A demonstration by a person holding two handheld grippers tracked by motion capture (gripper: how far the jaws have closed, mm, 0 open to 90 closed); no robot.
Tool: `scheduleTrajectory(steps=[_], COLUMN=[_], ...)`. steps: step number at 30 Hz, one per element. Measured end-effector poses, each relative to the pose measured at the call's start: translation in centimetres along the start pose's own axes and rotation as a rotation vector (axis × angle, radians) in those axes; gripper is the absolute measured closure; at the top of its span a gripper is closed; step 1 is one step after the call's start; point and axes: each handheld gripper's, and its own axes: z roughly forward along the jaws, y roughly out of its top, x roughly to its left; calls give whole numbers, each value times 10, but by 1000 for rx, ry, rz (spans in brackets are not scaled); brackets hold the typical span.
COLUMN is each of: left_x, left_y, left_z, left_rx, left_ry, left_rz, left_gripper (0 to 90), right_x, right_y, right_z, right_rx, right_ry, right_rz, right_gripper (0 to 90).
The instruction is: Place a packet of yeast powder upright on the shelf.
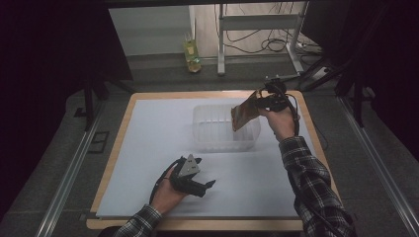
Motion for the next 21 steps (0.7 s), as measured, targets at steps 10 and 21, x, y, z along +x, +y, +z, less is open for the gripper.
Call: scheduleTrajectory(steps=[10,21], left_x=[-1,0], left_y=[0,0], left_z=[0,0], left_rx=[3,8], left_ry=[0,1], left_rz=[5,8], left_gripper=[105,106], right_x=[3,9], right_y=[5,6], right_z=[12,27], right_rx=[-8,-7], right_ry=[2,6], right_rz=[15,20], right_gripper=[695,695])
